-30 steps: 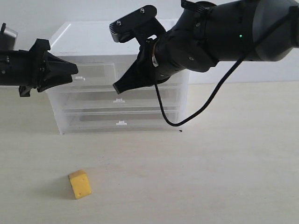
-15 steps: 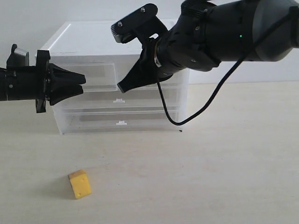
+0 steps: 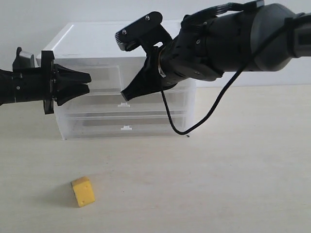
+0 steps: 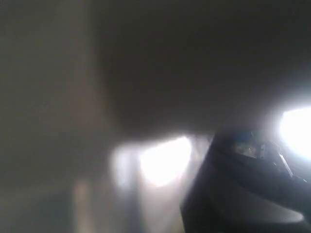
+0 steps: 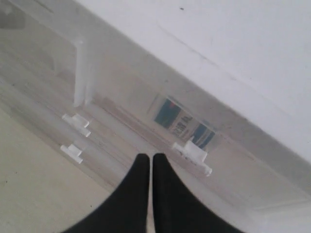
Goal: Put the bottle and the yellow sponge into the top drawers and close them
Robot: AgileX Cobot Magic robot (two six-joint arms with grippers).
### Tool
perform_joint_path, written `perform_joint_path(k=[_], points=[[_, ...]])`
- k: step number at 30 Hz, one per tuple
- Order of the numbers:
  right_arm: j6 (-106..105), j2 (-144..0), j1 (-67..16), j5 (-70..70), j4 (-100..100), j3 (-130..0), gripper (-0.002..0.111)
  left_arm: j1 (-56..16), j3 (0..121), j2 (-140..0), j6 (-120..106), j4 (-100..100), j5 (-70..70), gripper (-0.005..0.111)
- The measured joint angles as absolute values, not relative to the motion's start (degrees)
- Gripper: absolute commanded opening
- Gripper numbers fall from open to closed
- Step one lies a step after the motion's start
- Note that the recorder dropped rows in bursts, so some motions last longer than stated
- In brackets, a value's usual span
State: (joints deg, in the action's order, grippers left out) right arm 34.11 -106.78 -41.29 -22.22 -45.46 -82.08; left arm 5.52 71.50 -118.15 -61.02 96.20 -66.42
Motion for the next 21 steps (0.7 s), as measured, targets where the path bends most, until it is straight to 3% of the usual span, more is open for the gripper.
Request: perform_joint_path(k=[4, 9, 15, 17, 21], points=[[35.2, -107.1, -41.3, -21.2, -47.9, -82.1, 0.000, 5.5, 72.6, -118.7, -61.1, 96.2, -66.6, 0.031], [46.0, -108.5, -39.0, -18.7, -55.7, -82.1, 0.000, 5.5, 72.9, -118.9, -61.5, 96.0, -65.4, 0.017], [51.9, -109.4, -36.6, -14.7, -56.7, -82.1, 0.000, 5.5, 72.9, -118.9, -61.7, 96.0, -64.4, 0.015], [52.8, -109.6, -36.6, -13.0, -56.8, -82.1, 0.000, 5.5, 72.9, -118.9, -61.7, 96.0, -64.5, 0.004], [53.2, -109.6, -36.6, -12.2, -57.1, -82.1, 0.000, 5.6, 72.9, -119.2, -62.2, 96.1, -66.1, 0.004]])
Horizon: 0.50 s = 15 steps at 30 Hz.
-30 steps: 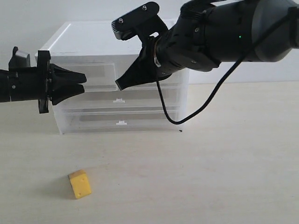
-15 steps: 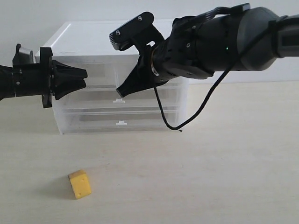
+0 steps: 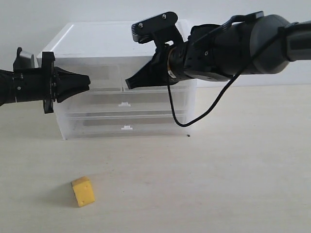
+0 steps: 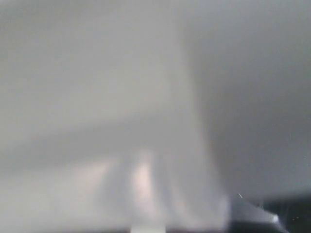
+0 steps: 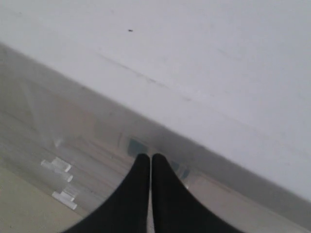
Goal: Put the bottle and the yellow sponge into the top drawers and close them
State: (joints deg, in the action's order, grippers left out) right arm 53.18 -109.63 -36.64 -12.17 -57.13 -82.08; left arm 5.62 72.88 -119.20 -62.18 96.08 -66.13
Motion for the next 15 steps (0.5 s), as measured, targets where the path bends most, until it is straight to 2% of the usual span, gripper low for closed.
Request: perform_joint_path(k=[15], points=[[54.0, -110.7, -36.6, -10.1, -57.8, -82.1, 0.000, 5.6, 63.0, -114.1, -66.4, 97.5, -67.3, 0.004]])
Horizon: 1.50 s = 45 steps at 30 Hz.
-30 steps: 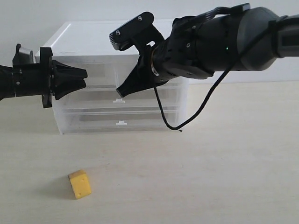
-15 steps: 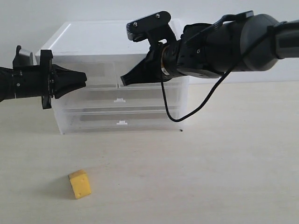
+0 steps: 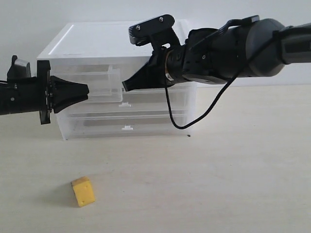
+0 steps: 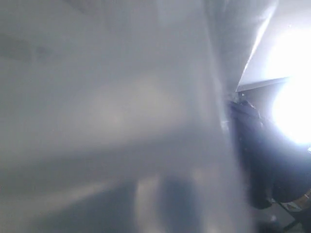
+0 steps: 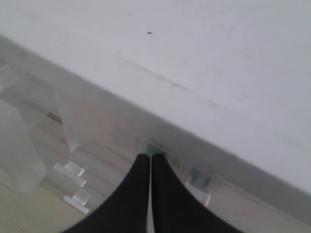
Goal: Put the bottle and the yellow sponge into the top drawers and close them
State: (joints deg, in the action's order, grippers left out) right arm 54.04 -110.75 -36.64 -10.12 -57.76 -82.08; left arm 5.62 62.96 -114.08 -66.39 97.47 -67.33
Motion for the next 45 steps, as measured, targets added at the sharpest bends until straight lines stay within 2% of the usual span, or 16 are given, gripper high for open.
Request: perform_joint_path(k=[18, 28, 30, 33, 35, 41, 45], points=[[57.1, -111.1, -36.6, -10.9, -57.5, -82.3, 0.000, 5.6, 46.9, -103.5, -72.5, 99.4, -66.1, 0.004], [57.6, -111.3, -36.6, -11.0, -55.2, -82.5, 0.000, 5.6, 45.6, -103.0, -73.8, 99.6, -66.5, 0.004], [57.6, -111.3, -36.6, -11.0, -55.0, -82.5, 0.006, 5.6, 45.6, -103.0, -73.8, 99.6, -66.5, 0.004], [57.1, -111.0, -36.7, -11.1, -53.7, -82.5, 0.023, 5.6, 45.6, -103.0, -73.9, 99.6, -66.5, 0.005], [55.6, -110.2, -36.7, -12.2, -51.9, -82.5, 0.032, 5.6, 45.6, -103.0, -74.0, 99.6, -66.5, 0.012], [48.6, -107.9, -37.1, -17.8, -45.0, -82.8, 0.032, 5.6, 45.6, -103.0, -74.6, 99.8, -67.8, 0.053], [39.2, -106.8, -37.0, -19.0, -34.5, -82.8, 0.032, 5.6, 45.6, -102.7, -74.5, 99.5, -68.8, 0.060]])
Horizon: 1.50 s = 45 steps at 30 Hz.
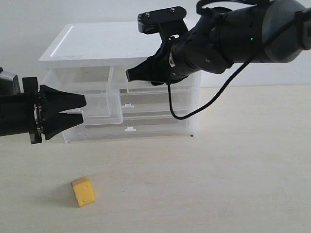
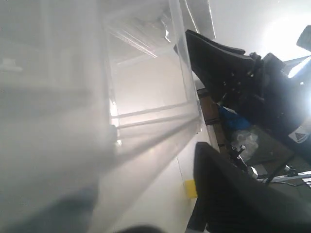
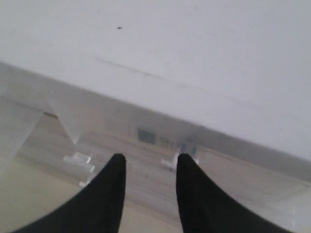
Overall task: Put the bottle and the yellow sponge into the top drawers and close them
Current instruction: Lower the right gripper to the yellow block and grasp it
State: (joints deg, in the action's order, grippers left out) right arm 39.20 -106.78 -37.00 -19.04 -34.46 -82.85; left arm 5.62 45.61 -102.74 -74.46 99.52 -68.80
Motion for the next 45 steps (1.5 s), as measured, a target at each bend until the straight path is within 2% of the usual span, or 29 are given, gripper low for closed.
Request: perform_joint_path(k=[7, 11, 18, 27, 32, 34, 39, 40, 45], points=[[22.2, -104.5, -37.0, -23.3, -17.3, -82.3, 0.030, 6.5, 45.6, -102.4, -74.0, 95.6, -69.1, 0.060], [16.6, -103.0, -37.0, -24.3, -11.5, -79.8, 0.027, 6.7, 45.6, -102.4, -73.8, 92.8, -68.4, 0.060], [5.8, -101.3, -37.0, -26.6, -2.2, -74.3, 0.027, 6.7, 45.6, -102.4, -72.2, 86.8, -64.4, 0.060], [-21.6, -101.1, -37.5, -26.8, 29.8, -66.0, 0.027, 6.7, 40.2, -102.4, -70.5, 80.0, -44.2, 0.060], [-29.9, -101.1, -43.2, -20.3, 39.7, -62.7, 0.027, 6.7, 37.1, -102.4, -70.5, 79.2, -29.7, 0.060], [-31.4, -101.4, -47.0, -15.5, 40.8, -62.1, 0.030, 6.7, 36.7, -102.3, -70.5, 79.2, -27.0, 0.060], [-32.5, -105.1, -53.3, -4.5, 41.5, -62.1, 0.058, 6.7, 36.6, -102.0, -70.5, 79.3, -25.3, 0.060], [-31.9, -106.3, -53.8, -2.9, 41.5, -62.1, 0.061, 6.7, 36.6, -102.0, -70.5, 79.3, -25.2, 0.060], [-28.4, -112.6, -54.3, -0.4, 41.9, -64.6, 0.059, 6.7, 36.6, -101.8, -70.5, 79.3, -24.9, 0.060]])
